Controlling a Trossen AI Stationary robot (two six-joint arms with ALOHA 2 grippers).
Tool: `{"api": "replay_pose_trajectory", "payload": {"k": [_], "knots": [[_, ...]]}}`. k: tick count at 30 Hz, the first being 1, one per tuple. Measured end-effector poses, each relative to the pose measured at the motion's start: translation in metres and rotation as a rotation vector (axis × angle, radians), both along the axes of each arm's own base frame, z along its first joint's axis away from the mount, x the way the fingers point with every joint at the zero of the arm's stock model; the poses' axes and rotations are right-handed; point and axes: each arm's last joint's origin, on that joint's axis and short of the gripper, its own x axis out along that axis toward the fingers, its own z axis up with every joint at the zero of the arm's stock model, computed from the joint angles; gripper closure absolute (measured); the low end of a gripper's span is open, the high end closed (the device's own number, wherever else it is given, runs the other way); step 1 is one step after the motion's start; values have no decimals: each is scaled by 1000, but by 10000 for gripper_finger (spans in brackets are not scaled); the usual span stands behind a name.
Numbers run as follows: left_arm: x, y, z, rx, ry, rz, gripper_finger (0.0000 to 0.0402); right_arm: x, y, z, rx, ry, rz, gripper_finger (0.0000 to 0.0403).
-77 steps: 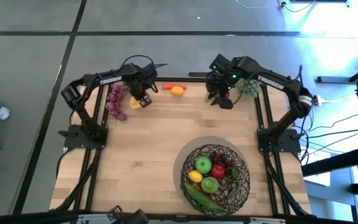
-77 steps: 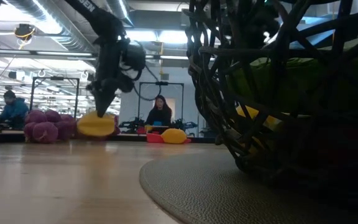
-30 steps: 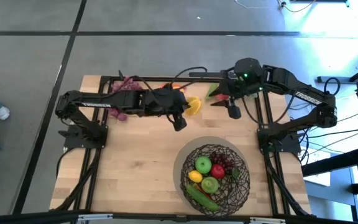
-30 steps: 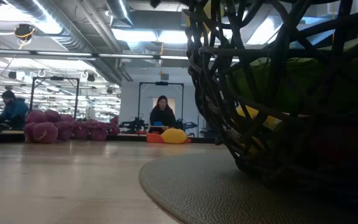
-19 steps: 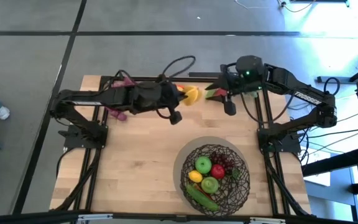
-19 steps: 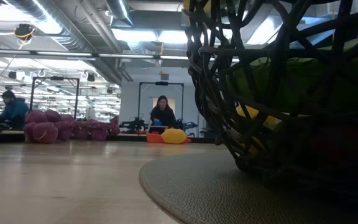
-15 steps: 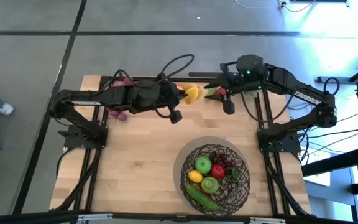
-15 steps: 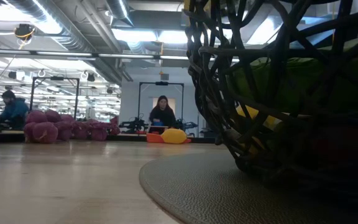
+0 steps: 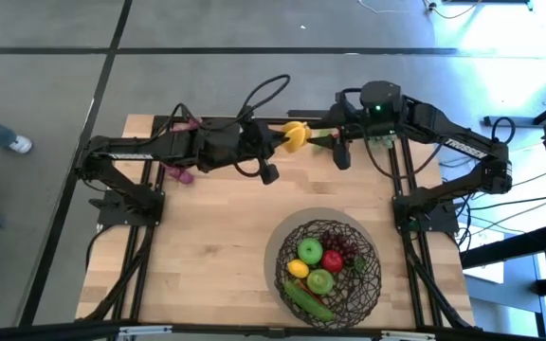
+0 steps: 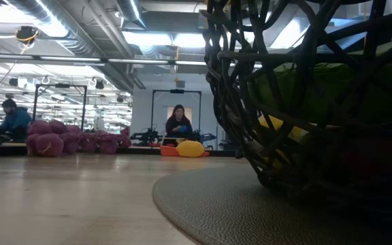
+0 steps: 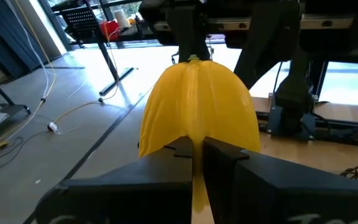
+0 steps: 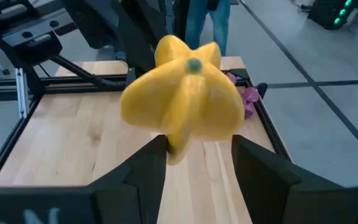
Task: Build produce basket
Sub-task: Put the yellow star fruit into the wire basket
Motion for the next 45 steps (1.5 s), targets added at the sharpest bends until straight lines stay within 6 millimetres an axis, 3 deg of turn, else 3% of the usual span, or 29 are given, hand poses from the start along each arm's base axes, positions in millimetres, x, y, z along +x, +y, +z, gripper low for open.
{"api": "replay_pose_trajectory", "payload": {"k": [10,22,45], "knots": [[0,0,0,1,0,4,401,14,-4,-8,-5,16,4,237],[0,0,0,-23,-18,3,398,15,-4,-7,-43,4,48,386],[0,4,0,-67,-42,20,295,16,-4,-7,-58,2,38,388]]}}
